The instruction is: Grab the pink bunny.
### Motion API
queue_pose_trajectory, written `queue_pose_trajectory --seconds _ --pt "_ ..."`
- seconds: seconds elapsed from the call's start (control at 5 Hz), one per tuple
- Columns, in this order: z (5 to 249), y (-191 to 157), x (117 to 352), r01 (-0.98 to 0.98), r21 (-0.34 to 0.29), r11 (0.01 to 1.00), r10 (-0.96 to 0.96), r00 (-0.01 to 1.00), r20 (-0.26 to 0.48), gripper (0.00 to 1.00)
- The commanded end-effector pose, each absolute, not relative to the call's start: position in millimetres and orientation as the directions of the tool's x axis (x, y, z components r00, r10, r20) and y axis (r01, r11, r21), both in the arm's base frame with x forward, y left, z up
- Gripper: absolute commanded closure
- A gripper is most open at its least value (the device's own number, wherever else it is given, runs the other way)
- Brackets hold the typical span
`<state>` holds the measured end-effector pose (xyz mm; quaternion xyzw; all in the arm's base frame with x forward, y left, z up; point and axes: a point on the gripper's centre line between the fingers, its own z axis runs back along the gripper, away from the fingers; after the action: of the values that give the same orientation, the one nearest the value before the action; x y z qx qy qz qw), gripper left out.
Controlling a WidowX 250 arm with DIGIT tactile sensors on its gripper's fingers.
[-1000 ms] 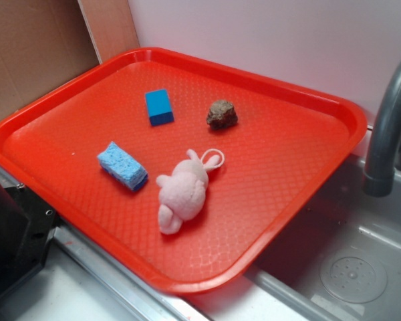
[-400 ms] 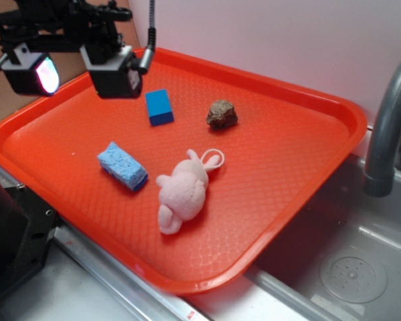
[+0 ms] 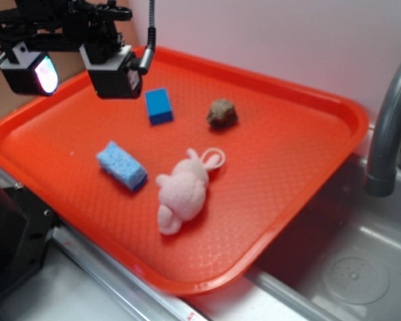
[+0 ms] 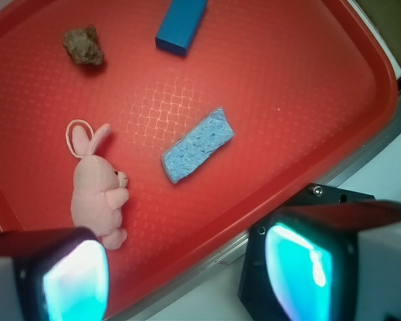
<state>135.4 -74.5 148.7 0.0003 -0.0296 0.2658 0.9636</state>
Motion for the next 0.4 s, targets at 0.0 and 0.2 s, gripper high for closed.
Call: queue_pose_trajectory --seconds 0.0,0.2 --pt "86 -111 164 -0.466 -0.085 0.881 0.472 0.879 0.070 0.00" --pt "52 -127 180 -0.447 -0.047 0.893 0.449 0.893 0.036 0.00"
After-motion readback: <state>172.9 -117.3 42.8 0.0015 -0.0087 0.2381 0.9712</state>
